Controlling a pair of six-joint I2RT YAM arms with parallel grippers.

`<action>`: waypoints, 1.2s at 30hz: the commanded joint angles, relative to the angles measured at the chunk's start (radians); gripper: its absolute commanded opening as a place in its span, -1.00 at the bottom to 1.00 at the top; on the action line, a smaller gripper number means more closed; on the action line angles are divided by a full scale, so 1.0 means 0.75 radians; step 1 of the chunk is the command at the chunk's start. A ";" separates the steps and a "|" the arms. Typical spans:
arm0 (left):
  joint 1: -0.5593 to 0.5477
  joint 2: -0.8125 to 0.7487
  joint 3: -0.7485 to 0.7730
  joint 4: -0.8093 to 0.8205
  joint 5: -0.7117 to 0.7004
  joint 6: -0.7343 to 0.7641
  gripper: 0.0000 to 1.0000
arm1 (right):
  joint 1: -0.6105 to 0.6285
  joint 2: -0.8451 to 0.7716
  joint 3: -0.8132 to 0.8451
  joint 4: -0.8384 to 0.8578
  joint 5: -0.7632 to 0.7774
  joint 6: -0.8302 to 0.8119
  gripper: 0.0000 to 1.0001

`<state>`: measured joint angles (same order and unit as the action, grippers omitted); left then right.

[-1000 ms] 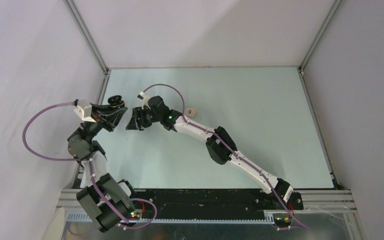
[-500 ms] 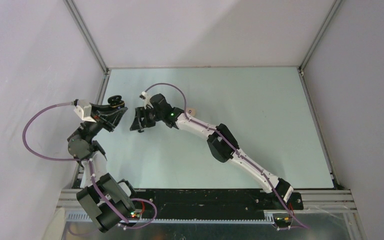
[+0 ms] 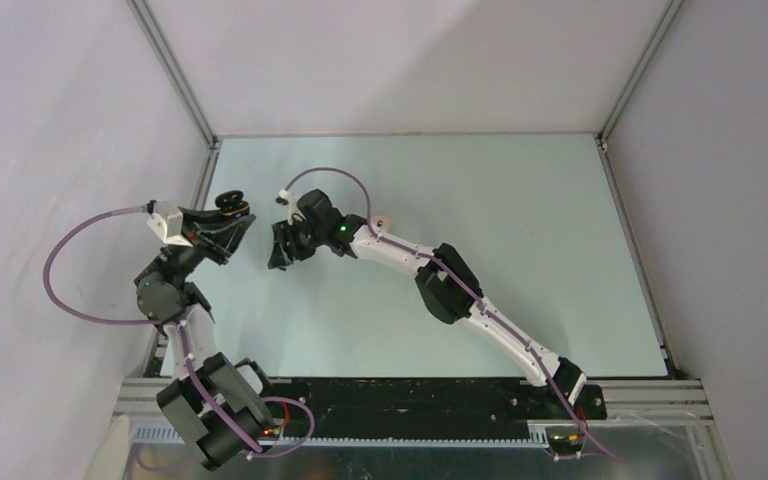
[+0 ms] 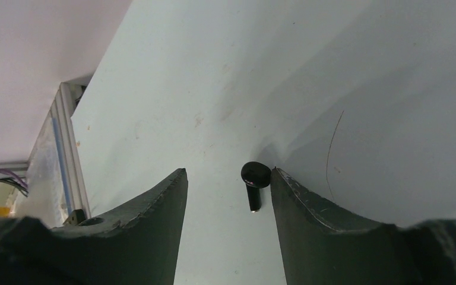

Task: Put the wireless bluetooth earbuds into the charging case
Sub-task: Pick up the earbud from the center of the board.

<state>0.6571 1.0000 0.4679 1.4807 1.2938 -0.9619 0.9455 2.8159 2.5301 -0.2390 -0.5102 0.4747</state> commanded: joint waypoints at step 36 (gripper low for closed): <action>0.016 -0.019 0.069 0.075 -0.028 -0.072 -0.90 | 0.126 -0.086 -0.095 -0.127 0.309 -0.204 -0.16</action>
<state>0.6579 1.0012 0.4808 1.4811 1.2865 -0.9955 1.0050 2.7895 2.4931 -0.2363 -0.3386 0.3740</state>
